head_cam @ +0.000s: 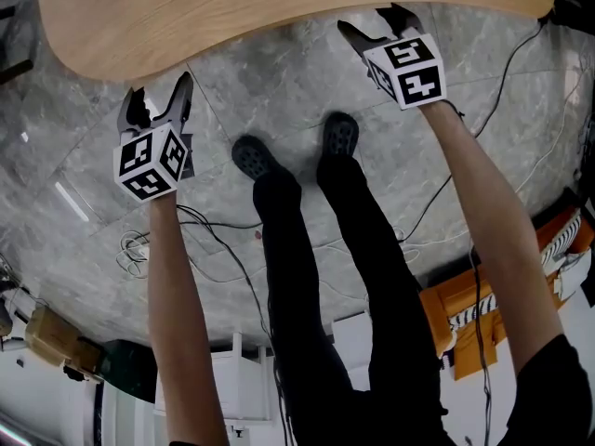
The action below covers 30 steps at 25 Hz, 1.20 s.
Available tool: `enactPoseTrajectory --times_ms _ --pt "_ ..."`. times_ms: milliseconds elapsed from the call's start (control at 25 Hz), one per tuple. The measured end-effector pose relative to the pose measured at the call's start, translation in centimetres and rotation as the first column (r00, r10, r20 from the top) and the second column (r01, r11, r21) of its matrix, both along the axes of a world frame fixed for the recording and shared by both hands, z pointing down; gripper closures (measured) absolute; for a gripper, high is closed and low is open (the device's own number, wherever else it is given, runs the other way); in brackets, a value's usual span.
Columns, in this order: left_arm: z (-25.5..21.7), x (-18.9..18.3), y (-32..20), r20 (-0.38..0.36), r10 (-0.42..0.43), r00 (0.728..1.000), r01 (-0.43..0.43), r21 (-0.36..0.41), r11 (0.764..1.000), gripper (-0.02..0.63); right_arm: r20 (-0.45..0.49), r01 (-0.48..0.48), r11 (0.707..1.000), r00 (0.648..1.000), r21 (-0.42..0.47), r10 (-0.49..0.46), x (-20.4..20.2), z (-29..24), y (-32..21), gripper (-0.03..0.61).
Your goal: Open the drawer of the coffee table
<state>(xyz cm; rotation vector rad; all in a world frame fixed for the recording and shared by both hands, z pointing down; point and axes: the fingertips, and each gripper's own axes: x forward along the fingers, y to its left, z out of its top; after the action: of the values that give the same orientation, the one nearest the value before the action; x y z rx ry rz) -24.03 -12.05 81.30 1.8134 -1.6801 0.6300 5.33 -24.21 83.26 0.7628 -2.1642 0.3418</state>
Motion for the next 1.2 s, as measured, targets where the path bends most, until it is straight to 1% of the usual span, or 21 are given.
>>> enactPoseTrajectory --times_ms 80,160,400,520,640,880,1200 --pt "-0.1 0.4 0.8 -0.011 -0.005 1.0 0.005 -0.008 1.0 0.238 -0.01 0.002 1.0 1.0 -0.005 -0.002 0.4 0.0 0.8 0.313" --pt "-0.1 0.6 1.6 -0.036 -0.033 0.999 0.032 -0.009 0.999 0.238 -0.016 -0.002 1.0 1.0 -0.011 0.002 0.8 0.1 1.6 0.313" --pt "-0.1 0.9 3.1 -0.066 -0.101 0.993 0.101 -0.004 0.995 0.239 0.019 -0.087 0.995 0.996 -0.044 0.088 1.3 0.2 2.8 0.313" --pt "-0.2 1.0 3.6 -0.077 -0.125 0.989 0.124 -0.007 0.992 0.241 0.019 -0.091 0.994 0.996 -0.055 0.092 1.5 0.2 3.3 0.313" --pt "-0.2 1.1 4.1 -0.084 -0.133 0.988 0.132 -0.011 0.991 0.244 0.022 -0.085 0.994 0.996 -0.069 0.087 1.7 0.2 3.9 0.313" --pt "-0.1 1.3 5.2 -0.086 -0.144 0.986 0.144 -0.012 0.99 0.25 0.061 -0.118 0.987 0.99 -0.111 0.125 1.9 0.0 4.8 0.313" --pt "0.1 2.2 7.2 -0.079 -0.146 0.986 0.144 -0.032 0.989 0.255 0.06 -0.121 0.983 0.99 -0.138 0.131 2.9 0.2 6.8 0.313"
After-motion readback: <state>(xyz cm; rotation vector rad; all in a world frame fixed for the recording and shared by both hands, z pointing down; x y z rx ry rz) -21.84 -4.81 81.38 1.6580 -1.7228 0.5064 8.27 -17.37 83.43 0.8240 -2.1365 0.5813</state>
